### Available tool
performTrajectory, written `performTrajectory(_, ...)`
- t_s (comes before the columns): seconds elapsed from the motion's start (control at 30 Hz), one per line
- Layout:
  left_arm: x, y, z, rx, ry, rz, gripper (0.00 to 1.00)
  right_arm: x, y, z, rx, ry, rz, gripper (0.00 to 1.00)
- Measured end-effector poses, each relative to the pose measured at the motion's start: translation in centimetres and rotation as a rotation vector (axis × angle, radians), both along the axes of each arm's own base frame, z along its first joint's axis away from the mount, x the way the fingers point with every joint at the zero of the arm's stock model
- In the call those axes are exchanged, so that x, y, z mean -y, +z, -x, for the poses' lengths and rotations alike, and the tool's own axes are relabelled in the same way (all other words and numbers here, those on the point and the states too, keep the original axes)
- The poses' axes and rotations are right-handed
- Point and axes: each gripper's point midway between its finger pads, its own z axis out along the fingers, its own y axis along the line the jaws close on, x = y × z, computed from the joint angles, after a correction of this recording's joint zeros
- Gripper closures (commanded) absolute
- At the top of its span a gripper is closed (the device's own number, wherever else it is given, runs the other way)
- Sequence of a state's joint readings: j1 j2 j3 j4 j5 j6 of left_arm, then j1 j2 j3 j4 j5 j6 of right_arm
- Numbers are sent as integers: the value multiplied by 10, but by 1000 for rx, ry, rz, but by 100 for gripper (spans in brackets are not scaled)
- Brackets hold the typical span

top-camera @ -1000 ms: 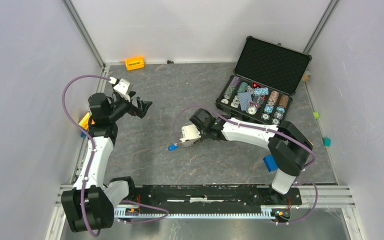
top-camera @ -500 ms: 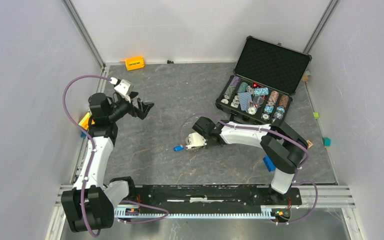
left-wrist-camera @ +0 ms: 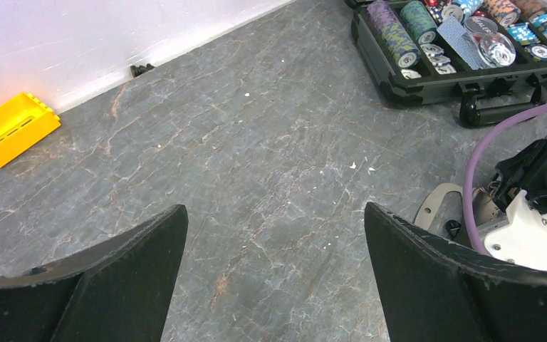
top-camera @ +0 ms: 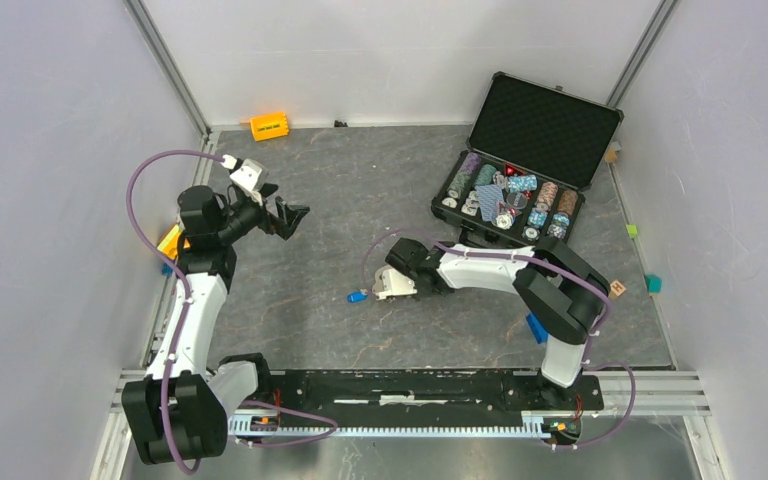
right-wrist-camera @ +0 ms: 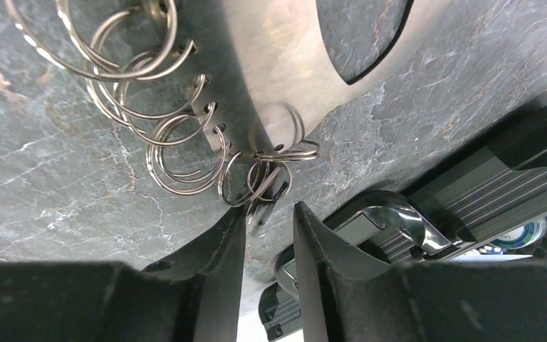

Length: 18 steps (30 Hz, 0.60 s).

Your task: Put the keys on the keyring

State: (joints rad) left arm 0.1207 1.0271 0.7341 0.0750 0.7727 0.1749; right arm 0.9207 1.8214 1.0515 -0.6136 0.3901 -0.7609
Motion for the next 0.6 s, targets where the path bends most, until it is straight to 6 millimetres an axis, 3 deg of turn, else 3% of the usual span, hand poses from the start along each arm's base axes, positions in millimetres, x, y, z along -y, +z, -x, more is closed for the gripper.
performTrajectory(0.1, 1, 0, 0, 0, -4, 1, 0, 1, 2, 0, 6, -8, -1, 52)
performTrajectory(0.6, 2, 2, 2, 5, -9, 1, 0, 21, 16, 17, -15, -77, -52, 30)
